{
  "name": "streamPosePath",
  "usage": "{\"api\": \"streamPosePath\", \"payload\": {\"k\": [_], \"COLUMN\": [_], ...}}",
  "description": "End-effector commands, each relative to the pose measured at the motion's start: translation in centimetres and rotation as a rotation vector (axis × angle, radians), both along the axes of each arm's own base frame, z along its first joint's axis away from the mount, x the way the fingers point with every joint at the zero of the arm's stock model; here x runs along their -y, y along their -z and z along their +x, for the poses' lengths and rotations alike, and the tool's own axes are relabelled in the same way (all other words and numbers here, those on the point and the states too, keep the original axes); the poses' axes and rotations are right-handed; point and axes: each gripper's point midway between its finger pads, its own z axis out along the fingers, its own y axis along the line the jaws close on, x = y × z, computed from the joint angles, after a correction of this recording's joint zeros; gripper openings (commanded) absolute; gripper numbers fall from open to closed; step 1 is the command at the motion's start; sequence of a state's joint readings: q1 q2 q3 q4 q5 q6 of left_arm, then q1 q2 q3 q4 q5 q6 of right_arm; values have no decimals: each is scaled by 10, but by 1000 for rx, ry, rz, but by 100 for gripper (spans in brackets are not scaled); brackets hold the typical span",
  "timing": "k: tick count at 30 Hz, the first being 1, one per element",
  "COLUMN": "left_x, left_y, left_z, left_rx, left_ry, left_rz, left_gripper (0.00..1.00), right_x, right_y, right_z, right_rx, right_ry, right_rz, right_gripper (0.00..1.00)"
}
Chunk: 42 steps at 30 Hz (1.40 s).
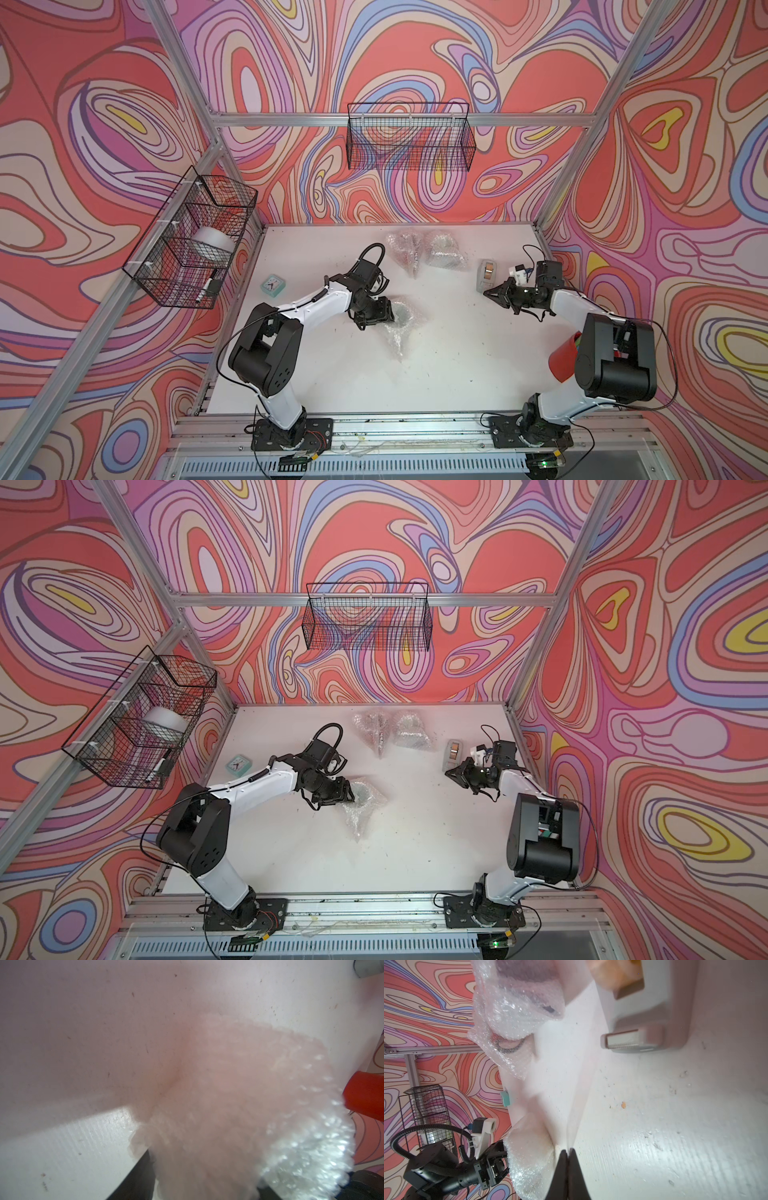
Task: Wrap mugs in bubble wrap
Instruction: Tear off the tape using the Tape Cutter.
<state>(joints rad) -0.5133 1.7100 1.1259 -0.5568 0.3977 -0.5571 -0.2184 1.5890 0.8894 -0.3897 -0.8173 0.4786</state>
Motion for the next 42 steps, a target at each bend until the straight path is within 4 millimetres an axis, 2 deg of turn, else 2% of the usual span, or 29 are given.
{"api": "streamPosePath", "payload": {"k": [1, 8, 13, 19, 25, 31, 34, 41, 42], "left_x": [-6, -5, -3, -2, 3, 10, 13, 18, 18], "left_y": [10, 13, 17, 21, 21, 18, 19, 21, 22], "left_z": [-5, -5, -7, -12, -13, -12, -12, -12, -12], "left_rx": [-52, -77, -115, -144, -155, -153, -154, -162, -163], "left_ry": [-33, -94, -159, -216, -244, -255, -255, -260, -260], "left_rz": [37, 21, 8, -7, -23, -35, -35, -42, -41], "left_gripper": [56, 54, 50, 49, 48, 48, 48, 47, 47], "right_x": [0, 24, 36, 47, 52, 70, 77, 80, 80], "right_y": [26, 61, 87, 101, 106, 109, 106, 97, 91], "right_z": [-20, -15, -19, -24, -29, -43, -48, -52, -51], "right_rx": [-113, -223, -317, -380, -416, -476, -489, -489, -472], "right_ry": [-15, 24, 18, 20, 28, 62, 83, 95, 100], "right_rz": [-56, -202, -275, -342, -371, -479, -524, -543, -545], "right_gripper": [0, 0, 0, 0, 0, 0, 0, 0, 0]}}
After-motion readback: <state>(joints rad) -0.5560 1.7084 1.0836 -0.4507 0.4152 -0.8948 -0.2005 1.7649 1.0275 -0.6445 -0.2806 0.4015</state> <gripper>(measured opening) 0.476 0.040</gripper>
